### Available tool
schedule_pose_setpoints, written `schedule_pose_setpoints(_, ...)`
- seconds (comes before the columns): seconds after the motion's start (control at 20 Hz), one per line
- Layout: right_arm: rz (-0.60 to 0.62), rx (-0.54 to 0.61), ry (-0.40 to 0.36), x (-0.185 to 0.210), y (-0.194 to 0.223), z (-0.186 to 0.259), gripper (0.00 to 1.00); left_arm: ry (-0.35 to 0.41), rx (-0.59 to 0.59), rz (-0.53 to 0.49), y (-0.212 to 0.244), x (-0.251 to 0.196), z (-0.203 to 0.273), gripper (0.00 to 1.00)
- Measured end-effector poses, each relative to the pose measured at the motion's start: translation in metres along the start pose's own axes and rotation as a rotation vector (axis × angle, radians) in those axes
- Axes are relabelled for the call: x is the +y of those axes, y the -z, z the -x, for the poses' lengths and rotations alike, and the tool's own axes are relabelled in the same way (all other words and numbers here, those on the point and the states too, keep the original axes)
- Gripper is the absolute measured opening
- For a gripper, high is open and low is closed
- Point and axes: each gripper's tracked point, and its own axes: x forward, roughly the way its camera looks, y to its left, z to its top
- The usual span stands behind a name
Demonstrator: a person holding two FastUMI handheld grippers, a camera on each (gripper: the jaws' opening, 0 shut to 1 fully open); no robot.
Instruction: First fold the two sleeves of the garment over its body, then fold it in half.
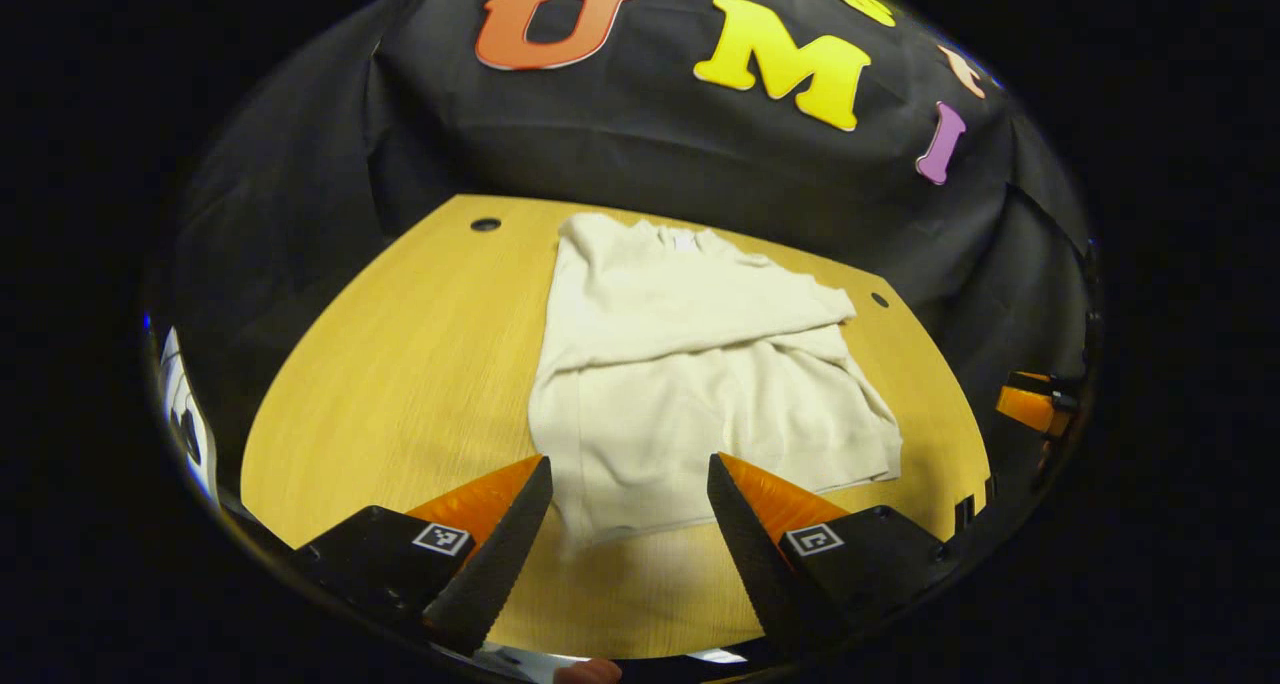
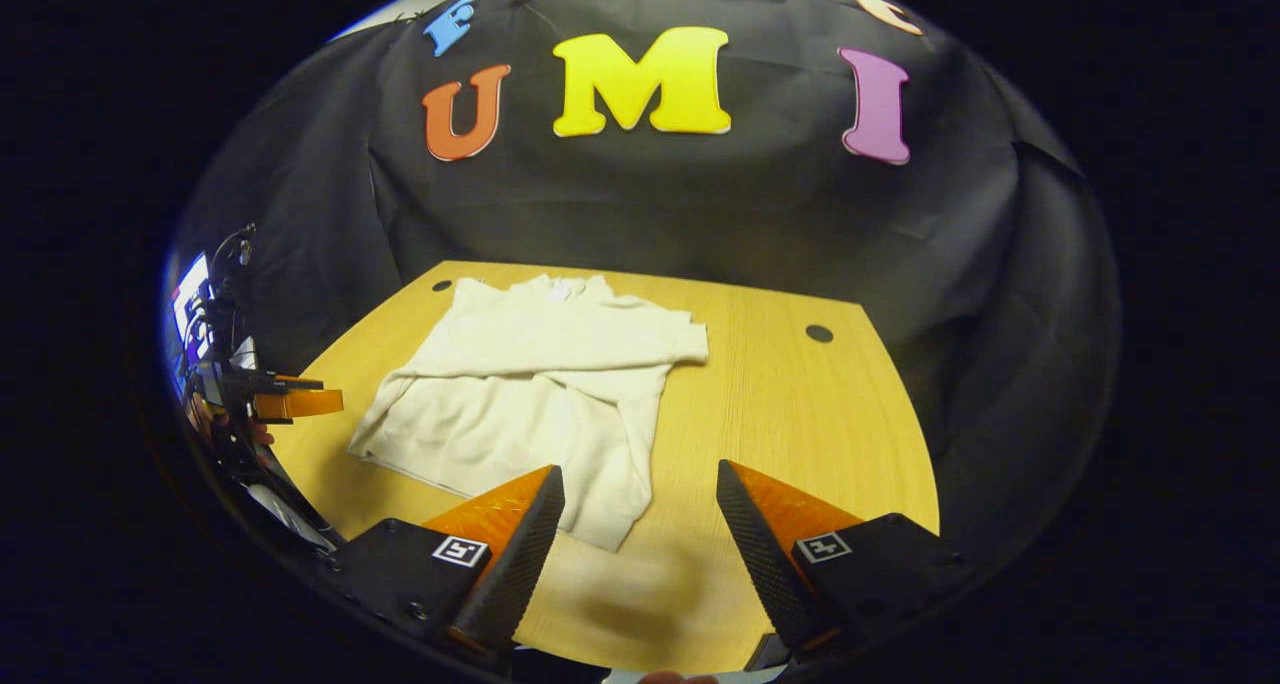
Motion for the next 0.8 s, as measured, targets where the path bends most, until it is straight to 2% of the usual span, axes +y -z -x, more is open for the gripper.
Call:
schedule_pose_setpoints(0.15,-0.049,0.104,-0.021,0.002,0.028,-0.023,0.94,0.003,0.097,0.065,0.028,0.012,-0.014,0.98)
schedule_pose_setpoints(0.35,-0.122,0.234,0.008,0.004,0.066,-0.058,0.96,0.005,0.149,0.125,0.043,0.016,-0.023,0.99)
schedule_pose_setpoints(0.4,-0.126,0.259,0.017,0.004,0.074,-0.066,0.96,0.001,0.157,0.128,0.041,0.019,-0.040,0.99)
schedule_pose_setpoints(0.5,-0.113,0.297,0.045,0.009,0.088,-0.085,0.94,0.018,0.161,0.132,0.037,0.007,-0.032,0.98)
schedule_pose_setpoints(0.55,-0.113,0.308,0.047,0.014,0.092,-0.093,0.97,0.009,0.160,0.125,0.036,0.004,-0.043,0.98)
schedule_pose_setpoints(0.7,-0.123,0.335,0.056,0.026,0.099,-0.111,0.94,-0.003,0.170,0.110,0.036,0.000,-0.043,1.00)
schedule_pose_setpoints(0.8,-0.132,0.350,0.062,0.033,0.100,-0.119,0.97,-0.014,0.189,0.108,0.038,0.001,-0.045,0.93)
